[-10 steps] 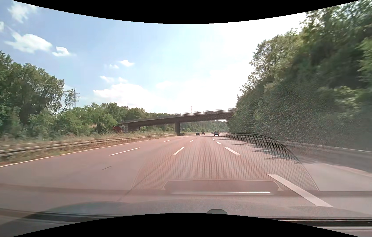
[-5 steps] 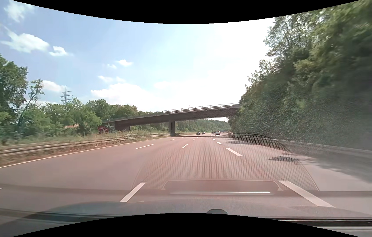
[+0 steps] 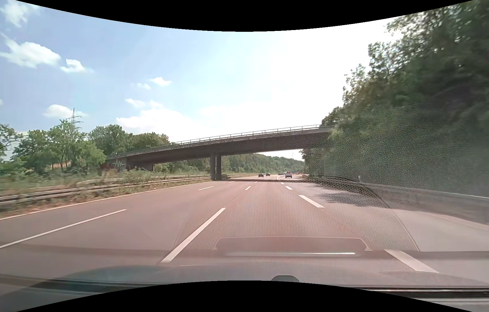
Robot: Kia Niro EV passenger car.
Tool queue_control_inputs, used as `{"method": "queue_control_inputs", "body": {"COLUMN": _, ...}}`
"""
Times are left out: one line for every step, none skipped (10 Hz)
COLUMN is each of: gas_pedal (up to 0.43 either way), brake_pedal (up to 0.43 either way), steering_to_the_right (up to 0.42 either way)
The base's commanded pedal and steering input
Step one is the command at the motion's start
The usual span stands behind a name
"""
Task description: Follow the waypoints while adhering to traffic rules and regulations
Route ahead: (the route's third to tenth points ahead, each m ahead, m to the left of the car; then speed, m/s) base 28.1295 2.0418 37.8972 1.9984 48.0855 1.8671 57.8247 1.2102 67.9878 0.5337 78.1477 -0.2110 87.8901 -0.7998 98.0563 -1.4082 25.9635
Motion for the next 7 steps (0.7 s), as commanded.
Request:
{"method": "queue_control_inputs", "body": {"gas_pedal": 0.339, "brake_pedal": 0.0, "steering_to_the_right": 0.004}}
{"method": "queue_control_inputs", "body": {"gas_pedal": 0.339, "brake_pedal": 0.0, "steering_to_the_right": 0.004}}
{"method": "queue_control_inputs", "body": {"gas_pedal": 0.339, "brake_pedal": 0.0, "steering_to_the_right": 0.004}}
{"method": "queue_control_inputs", "body": {"gas_pedal": 0.339, "brake_pedal": 0.0, "steering_to_the_right": 0.004}}
{"method": "queue_control_inputs", "body": {"gas_pedal": 0.339, "brake_pedal": 0.0, "steering_to_the_right": 0.003}}
{"method": "queue_control_inputs", "body": {"gas_pedal": 0.339, "brake_pedal": 0.0, "steering_to_the_right": 0.002}}
{"method": "queue_control_inputs", "body": {"gas_pedal": 0.339, "brake_pedal": 0.0, "steering_to_the_right": 0.002}}
